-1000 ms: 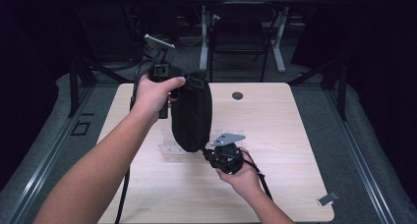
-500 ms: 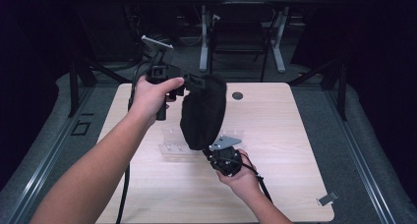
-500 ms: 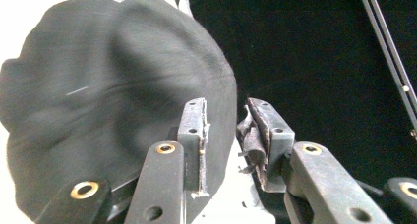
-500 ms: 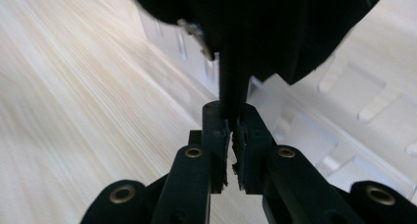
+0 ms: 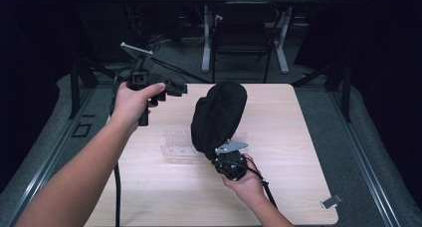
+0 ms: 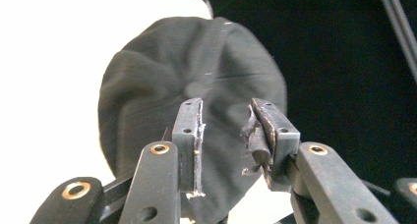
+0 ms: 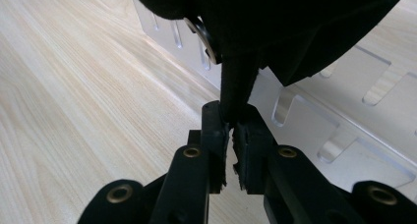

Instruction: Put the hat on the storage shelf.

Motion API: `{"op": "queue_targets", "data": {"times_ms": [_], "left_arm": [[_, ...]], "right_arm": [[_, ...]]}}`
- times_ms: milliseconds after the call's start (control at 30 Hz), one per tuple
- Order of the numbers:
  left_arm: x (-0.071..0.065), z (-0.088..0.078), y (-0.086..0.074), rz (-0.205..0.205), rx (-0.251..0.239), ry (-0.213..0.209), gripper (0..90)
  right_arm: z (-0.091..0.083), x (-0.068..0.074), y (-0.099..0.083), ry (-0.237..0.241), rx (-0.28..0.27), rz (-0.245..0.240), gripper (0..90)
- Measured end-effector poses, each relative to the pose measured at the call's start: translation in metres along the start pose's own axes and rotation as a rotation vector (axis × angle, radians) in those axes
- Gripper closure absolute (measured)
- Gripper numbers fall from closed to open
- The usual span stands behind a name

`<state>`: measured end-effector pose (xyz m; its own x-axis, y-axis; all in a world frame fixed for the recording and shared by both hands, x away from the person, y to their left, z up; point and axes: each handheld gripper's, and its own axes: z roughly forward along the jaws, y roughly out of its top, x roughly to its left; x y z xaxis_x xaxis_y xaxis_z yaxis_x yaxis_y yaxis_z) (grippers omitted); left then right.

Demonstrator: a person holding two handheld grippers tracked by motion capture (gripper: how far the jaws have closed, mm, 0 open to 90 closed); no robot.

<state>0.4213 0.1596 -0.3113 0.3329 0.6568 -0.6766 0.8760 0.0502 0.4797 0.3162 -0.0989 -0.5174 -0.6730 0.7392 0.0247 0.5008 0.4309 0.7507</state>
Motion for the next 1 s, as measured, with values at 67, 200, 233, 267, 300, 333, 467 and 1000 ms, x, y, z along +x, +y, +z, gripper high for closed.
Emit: {"op": "queue_targets", "data": {"times_ms": [67, 200, 233, 267, 300, 333, 467, 1000], "left_arm": [[0.006, -0.004, -0.001, -0.003, -0.004, 0.012, 65.0], [0.017, -0.011, -0.004, -0.005, -0.015, 0.047, 63.6], [0.019, -0.013, -0.004, -0.007, -0.017, 0.05, 63.6], [0.021, -0.014, -0.005, -0.01, -0.019, 0.054, 63.5], [0.023, -0.015, -0.005, -0.012, -0.02, 0.059, 63.3], [0.025, -0.016, -0.006, -0.004, -0.019, 0.063, 63.2], [0.034, -0.02, -0.01, -0.002, -0.023, 0.091, 61.8], [0.071, -0.021, -0.035, 0.034, -0.008, 0.203, 55.5]], "right_arm": [[0.0, -0.002, -0.001, -0.001, 0.004, -0.001, 82.7], [-0.001, -0.003, -0.003, 0.012, 0.005, 0.018, 79.6], [-0.002, -0.003, -0.003, 0.009, 0.011, 0.018, 79.2], [-0.002, -0.003, -0.003, 0.01, 0.012, 0.017, 78.8], [-0.002, -0.003, -0.003, 0.011, 0.013, 0.016, 78.3], [-0.003, -0.003, -0.003, 0.011, 0.008, 0.01, 77.8], [-0.007, -0.005, -0.004, 0.008, 0.006, 0.019, 76.1], [-0.033, -0.014, -0.02, -0.055, 0.025, -0.01, 60.7]]}}
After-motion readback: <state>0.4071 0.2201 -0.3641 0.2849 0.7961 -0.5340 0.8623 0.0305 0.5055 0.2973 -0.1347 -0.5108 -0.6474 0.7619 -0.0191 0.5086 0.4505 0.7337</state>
